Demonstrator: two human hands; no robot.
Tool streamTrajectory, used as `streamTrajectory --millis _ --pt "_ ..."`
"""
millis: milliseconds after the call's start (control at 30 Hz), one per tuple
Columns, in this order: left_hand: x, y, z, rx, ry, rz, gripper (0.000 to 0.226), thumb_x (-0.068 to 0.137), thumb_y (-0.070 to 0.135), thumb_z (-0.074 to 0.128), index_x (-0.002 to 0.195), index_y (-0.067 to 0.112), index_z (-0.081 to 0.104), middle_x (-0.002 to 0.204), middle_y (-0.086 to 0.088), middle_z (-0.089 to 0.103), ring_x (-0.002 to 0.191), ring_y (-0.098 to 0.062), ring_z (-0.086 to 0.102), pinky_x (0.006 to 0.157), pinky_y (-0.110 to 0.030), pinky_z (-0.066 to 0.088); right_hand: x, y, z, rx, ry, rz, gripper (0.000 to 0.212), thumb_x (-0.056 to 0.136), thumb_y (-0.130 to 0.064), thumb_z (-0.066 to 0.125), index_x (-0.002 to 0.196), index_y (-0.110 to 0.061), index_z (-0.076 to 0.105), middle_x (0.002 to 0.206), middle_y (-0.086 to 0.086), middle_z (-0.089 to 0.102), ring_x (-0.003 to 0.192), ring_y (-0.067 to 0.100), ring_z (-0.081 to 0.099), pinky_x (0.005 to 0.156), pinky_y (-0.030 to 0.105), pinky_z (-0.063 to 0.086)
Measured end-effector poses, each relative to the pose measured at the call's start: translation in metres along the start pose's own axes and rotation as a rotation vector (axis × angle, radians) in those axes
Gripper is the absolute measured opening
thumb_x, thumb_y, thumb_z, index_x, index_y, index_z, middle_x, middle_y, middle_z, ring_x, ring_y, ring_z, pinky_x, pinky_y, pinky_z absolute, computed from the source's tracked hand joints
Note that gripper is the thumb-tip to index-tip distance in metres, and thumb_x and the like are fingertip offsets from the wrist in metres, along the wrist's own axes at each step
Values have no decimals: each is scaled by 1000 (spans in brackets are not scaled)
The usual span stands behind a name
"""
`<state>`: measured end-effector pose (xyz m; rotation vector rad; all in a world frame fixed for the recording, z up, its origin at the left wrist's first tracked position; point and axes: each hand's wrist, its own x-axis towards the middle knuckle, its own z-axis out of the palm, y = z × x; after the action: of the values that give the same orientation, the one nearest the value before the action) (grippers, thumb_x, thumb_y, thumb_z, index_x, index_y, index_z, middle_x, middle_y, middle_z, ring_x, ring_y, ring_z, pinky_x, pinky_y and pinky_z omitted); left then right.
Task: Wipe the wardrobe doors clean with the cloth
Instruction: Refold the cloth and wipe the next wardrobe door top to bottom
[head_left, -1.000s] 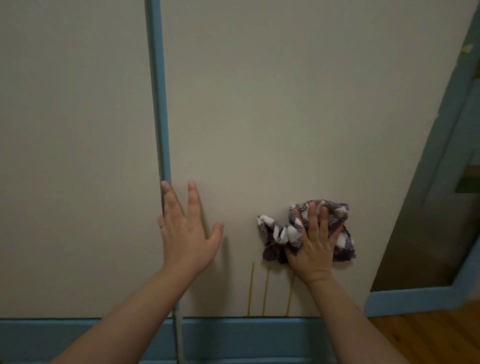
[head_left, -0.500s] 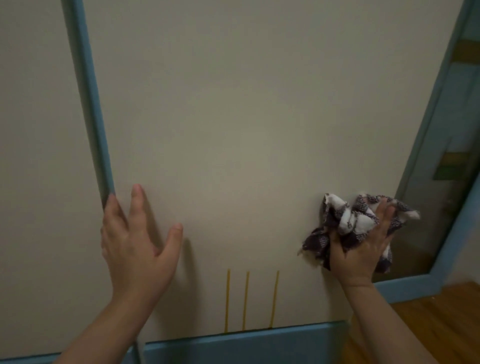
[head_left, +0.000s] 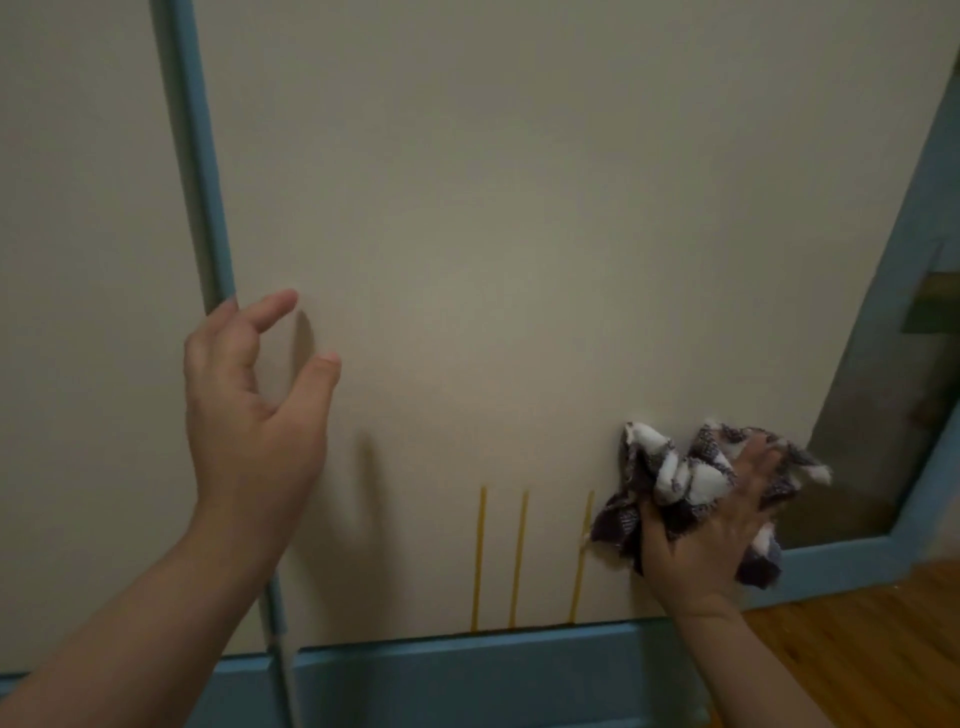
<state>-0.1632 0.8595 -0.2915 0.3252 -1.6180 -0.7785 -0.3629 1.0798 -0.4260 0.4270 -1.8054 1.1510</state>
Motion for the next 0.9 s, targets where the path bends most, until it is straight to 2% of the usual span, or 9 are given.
streamTrajectory --millis 67,200,300,433,500,567,633,767,900 --pt "-1 -2 -2 -15 -18 18 39 75 27 54 114 32 51 125 -18 48 115 -43 44 99 -51 37 -13 -18 9 -5 -10 -55 95 77 -51 47 146 -2 4 153 9 3 142 22 -1 106 69 1" --pt "2 -10 -12 -81 -103 2 38 77 25 52 114 33 49 123 -24 51 120 -38 43 104 -48 34 -43 -70 36 -30 -58 -219 90 77 -49 44 148 -29 -6 157 -4 -7 143 19 -9 103 67 -2" --pt "1 -18 -21 -175 -128 -40 41 83 18 55 118 36 47 131 -1 51 124 -10 45 107 -27 32 -66 -99 56 -168 -150 -356 79 82 -58 35 148 -27 3 156 1 -14 143 27 -10 105 61 -1" --pt "-8 -27 -22 -217 -137 -84 49 90 -1 47 130 26 43 125 16 49 105 22 45 88 0 34 -79 -139 73 -209 -200 -499 88 74 -54 42 148 -27 2 156 3 -13 143 27 -7 108 56 -2" --pt "-15 -32 -23 -193 -150 -97 49 90 0 47 132 25 41 130 13 47 111 15 45 93 -5 35 -81 -158 77 -203 -224 -573 89 73 -53 43 148 -28 3 157 3 -10 143 24 -6 108 56 -2" --pt "-22 -38 -24 -151 -170 -99 49 91 3 49 132 28 40 136 10 44 123 1 42 107 -26 33 -81 -176 83 -186 -249 -637 81 76 -50 42 148 -29 10 157 4 1 144 23 -4 109 56 -4" --pt "-30 -41 -24 -119 -194 -92 49 89 15 52 133 32 39 139 11 42 128 -2 37 110 -37 30 -84 -191 91 -180 -286 -671 74 75 -47 39 144 -27 19 154 3 12 144 23 -3 108 57 -5" --pt "-36 -39 -21 -60 -194 -73 52 79 31 47 128 42 34 144 13 35 132 3 28 112 -33 24 -107 -183 99 -144 -330 -789 65 73 -43 44 136 -29 34 148 -3 27 142 20 4 109 53 0" --pt "-41 -41 -20 103 -219 -43 59 79 35 46 135 40 29 150 12 23 131 10 16 100 -2 12 -131 -157 99 -86 -303 -886 53 69 -42 57 121 -32 48 141 -7 37 141 17 10 110 48 3"
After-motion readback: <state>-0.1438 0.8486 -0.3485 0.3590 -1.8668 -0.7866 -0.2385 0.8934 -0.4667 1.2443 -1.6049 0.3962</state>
